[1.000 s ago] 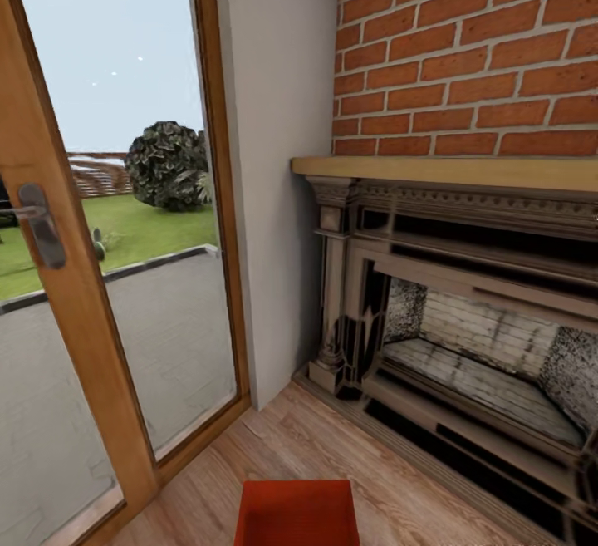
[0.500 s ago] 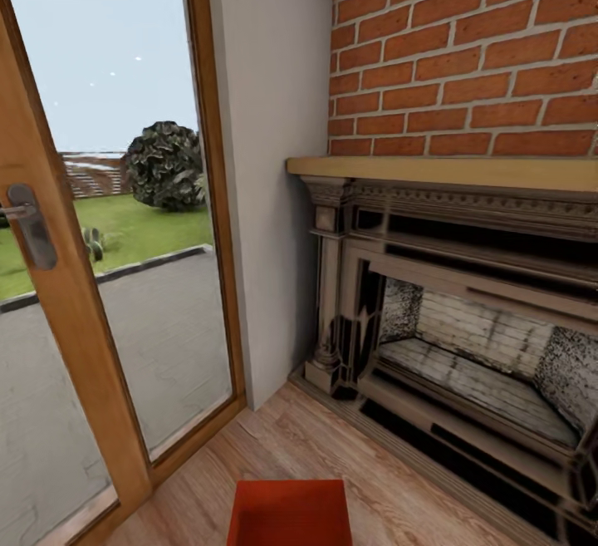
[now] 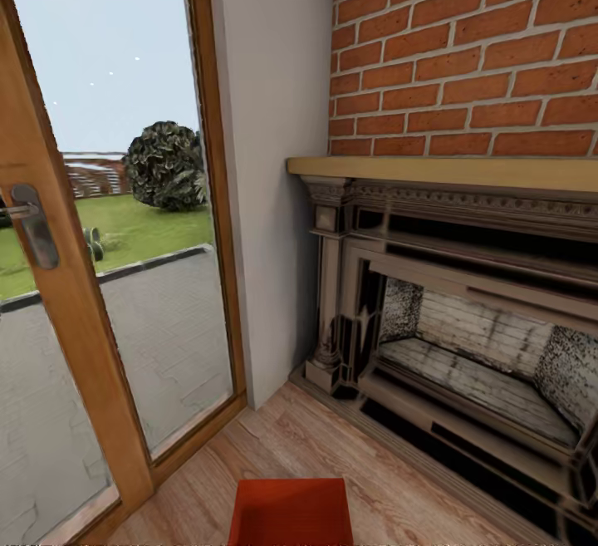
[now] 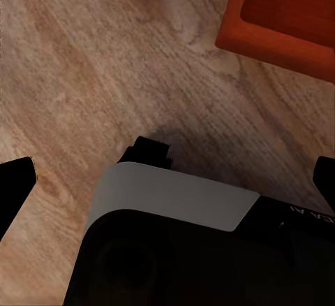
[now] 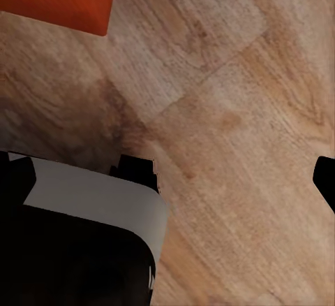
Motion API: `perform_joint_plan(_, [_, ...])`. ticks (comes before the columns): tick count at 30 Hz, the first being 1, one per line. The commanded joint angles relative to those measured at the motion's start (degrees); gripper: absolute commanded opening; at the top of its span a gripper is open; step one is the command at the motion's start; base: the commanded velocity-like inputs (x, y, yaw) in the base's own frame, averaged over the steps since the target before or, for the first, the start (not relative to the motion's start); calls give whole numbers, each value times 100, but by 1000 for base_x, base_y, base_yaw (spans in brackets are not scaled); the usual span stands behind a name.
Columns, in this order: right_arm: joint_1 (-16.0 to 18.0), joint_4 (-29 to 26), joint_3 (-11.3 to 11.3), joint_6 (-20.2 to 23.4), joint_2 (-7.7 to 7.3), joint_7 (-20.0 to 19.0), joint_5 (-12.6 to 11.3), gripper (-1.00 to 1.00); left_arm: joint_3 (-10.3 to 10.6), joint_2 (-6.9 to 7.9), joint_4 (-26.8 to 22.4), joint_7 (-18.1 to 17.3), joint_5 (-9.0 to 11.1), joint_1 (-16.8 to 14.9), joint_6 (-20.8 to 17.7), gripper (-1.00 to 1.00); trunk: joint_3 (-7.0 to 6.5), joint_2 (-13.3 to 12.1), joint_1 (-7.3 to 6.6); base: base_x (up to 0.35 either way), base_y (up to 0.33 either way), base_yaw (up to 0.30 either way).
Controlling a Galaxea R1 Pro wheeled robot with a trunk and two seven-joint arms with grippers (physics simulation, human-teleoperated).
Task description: Move the two storage containers from the living room to the garage. In the garage, place one container on the floor and stack the other container on top of it (either order is fine).
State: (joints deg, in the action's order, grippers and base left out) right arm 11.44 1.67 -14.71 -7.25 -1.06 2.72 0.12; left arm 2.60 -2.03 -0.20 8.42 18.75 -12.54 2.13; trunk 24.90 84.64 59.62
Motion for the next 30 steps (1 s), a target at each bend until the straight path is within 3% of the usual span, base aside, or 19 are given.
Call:
perform_joint_plan(1, [7, 18, -32, -31, 1, 19, 0, 100, 27, -4, 3, 17, 63, -3, 17, 100, 6, 4, -1, -125, 129, 0])
perform_joint_plan(5, [7, 18, -32, -33, 1, 18, -3, 100, 30, 4, 3, 12, 319, -3, 23, 100, 6, 4, -1, -77, 78, 0])
perform_joint_plan(8, [7, 18, -32, -38, 1, 18, -3, 100, 30, 8, 3, 11, 375, -3, 24, 100, 6, 4, -1, -16, 16, 0])
perform_joint_plan(30, [8, 18, -40, -31, 1, 10, 23, 100, 30, 10, 3, 6, 401, -1, 24, 100, 6, 4, -1, -1, 1, 0])
